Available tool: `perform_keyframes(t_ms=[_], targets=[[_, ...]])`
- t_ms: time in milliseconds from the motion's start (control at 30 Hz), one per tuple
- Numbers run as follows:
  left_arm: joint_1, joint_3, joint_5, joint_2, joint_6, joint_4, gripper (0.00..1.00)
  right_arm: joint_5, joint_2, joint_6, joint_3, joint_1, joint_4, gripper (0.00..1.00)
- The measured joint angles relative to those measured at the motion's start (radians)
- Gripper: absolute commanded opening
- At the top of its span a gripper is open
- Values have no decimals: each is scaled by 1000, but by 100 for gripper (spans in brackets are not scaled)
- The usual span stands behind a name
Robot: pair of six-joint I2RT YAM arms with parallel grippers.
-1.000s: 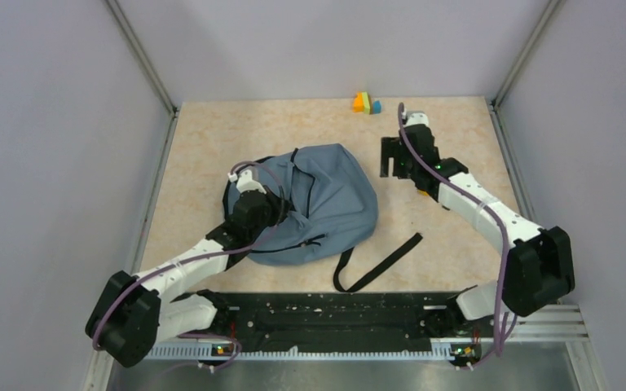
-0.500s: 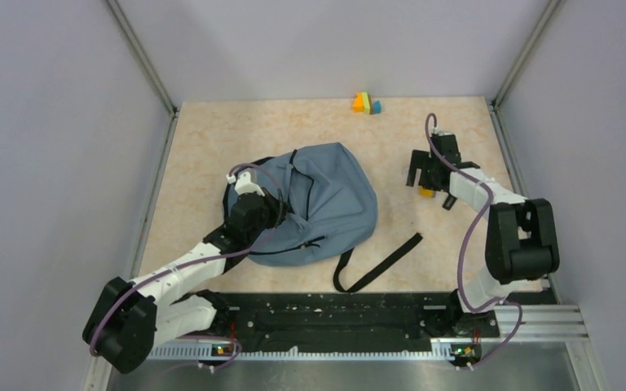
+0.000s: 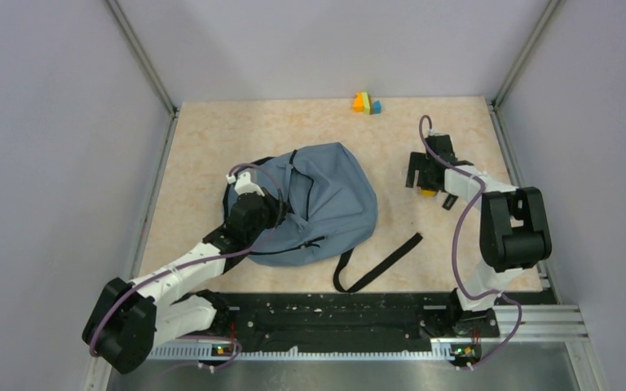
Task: Pack the student bag
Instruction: Pick up the stationery from the center of the board.
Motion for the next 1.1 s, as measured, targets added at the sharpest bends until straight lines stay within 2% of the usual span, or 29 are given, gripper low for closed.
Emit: perform_keyframes(t_ms=[333,600,1100], targets=[[0,0,0,-12,0,-8,0,41,17,-15,0,0,-8,83],[0,0,0,-15,0,-11,0,42,16,-52,0,0,-8,91],[0,0,0,-37,0,-31,0,11,18,-81,1,-8,-10,91]])
